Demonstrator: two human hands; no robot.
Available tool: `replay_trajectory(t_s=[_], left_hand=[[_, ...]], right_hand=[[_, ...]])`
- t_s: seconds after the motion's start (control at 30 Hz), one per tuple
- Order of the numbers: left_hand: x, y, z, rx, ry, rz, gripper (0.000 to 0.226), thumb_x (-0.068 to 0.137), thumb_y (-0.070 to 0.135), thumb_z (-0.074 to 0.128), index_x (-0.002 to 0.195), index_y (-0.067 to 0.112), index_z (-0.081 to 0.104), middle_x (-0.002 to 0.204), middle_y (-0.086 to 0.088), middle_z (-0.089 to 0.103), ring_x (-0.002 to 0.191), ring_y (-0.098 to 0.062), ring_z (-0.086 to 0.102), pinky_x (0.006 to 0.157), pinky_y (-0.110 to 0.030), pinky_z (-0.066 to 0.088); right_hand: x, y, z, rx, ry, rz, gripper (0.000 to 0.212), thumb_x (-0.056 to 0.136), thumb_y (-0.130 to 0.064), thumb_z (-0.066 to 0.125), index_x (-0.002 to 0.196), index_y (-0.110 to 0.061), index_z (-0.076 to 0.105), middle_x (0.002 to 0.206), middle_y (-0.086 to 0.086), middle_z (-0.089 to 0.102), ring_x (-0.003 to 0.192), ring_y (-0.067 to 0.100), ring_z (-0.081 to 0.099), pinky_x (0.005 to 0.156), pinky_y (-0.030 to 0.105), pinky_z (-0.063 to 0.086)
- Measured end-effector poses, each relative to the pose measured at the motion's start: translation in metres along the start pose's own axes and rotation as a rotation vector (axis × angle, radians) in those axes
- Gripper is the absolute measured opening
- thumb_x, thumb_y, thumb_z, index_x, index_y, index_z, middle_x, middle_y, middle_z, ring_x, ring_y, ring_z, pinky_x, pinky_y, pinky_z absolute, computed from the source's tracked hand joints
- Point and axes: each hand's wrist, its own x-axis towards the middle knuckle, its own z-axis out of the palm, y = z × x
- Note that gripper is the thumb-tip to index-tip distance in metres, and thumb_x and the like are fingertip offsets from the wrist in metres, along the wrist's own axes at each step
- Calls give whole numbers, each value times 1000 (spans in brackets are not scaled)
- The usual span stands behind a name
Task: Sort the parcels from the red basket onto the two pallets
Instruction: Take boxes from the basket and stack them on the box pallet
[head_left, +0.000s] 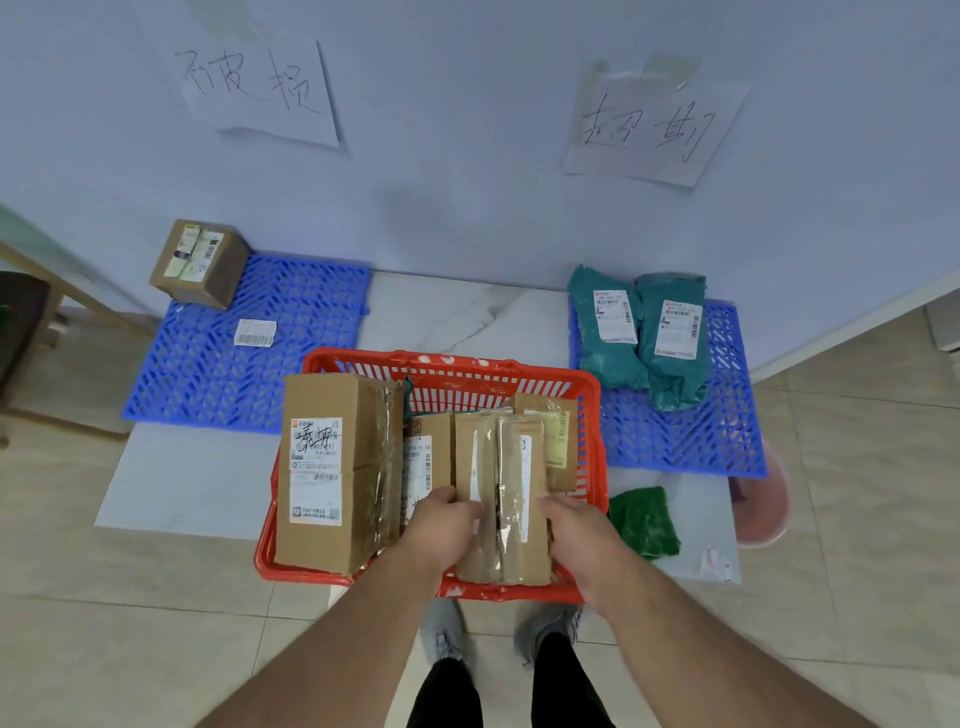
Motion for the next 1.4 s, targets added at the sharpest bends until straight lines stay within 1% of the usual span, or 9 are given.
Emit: replay_trajectory(t_s=[0.27, 0.43, 0.53, 0.7, 0.77, 0.83, 0.97, 1.3, 1.4], left_hand=[[-69, 30, -24, -59, -62, 230, 36, 103, 14, 56, 126, 38, 70, 111, 10, 80, 98, -15, 78, 85, -36, 63], [-120, 47, -49, -40, 17, 396, 49, 100, 15, 56, 133, 50, 65, 113, 16, 79, 103, -15, 77, 96, -45, 61], [-152, 48, -63, -81, 88, 475, 45, 101, 12, 56, 129, 45, 66, 115, 15, 78, 105, -12, 74, 84, -32, 59], [-193, 38, -89, -117, 245, 525, 36, 97, 9, 59, 121, 35, 67, 116, 9, 75, 104, -14, 72, 84, -34, 58], [-206, 30, -104, -136, 292, 528, 33, 99, 9, 58, 114, 37, 66, 116, 8, 74, 105, -17, 72, 87, -38, 59], [-215, 21, -122, -153, 309, 529, 34, 99, 9, 58, 121, 34, 65, 120, 6, 73, 108, -20, 72, 92, -42, 60], [-224, 3, -164, -176, 306, 555, 38, 99, 6, 56, 127, 29, 68, 120, 7, 73, 105, -13, 70, 73, -27, 54], [-205, -21, -312, -171, 211, 573, 42, 98, 8, 61, 123, 42, 65, 120, 12, 72, 108, -5, 66, 74, -21, 48], [-196, -23, -347, -158, 197, 562, 51, 97, 4, 58, 135, 38, 63, 119, 12, 74, 106, -6, 70, 69, -16, 50]], right_hand=[[-64, -42, -8, 98, 44, -141, 34, 89, -40, 63, 112, -20, 80, 104, 7, 85, 105, 33, 79, 103, 51, 60], [-113, -75, 6, 122, 13, -282, 24, 102, -29, 59, 107, -20, 81, 101, 6, 85, 105, 31, 79, 103, 53, 60], [-135, -91, 17, 105, -48, -350, 22, 99, -33, 64, 99, -23, 84, 101, -1, 85, 109, 28, 76, 109, 56, 54], [-170, -99, 43, 76, -193, -434, 28, 109, -30, 57, 96, -25, 81, 96, -6, 85, 105, 19, 75, 89, 36, 57], [-179, -96, 58, 64, -231, -452, 30, 109, -32, 56, 92, -28, 81, 97, -9, 85, 108, 18, 74, 100, 40, 55], [-188, -94, 77, 43, -270, -462, 29, 109, -34, 56, 97, -31, 81, 104, -11, 84, 115, 16, 72, 111, 42, 49], [-209, -91, 116, 20, -291, -485, 24, 111, -34, 55, 105, -32, 78, 103, -13, 84, 112, 13, 73, 101, 36, 53], [-229, -109, 258, -1, -168, -542, 26, 104, -33, 59, 102, -20, 82, 106, 2, 84, 109, 24, 78, 109, 50, 57], [-227, -114, 293, 19, -170, -526, 26, 106, -31, 57, 109, -20, 80, 109, 3, 84, 109, 23, 78, 101, 41, 60]])
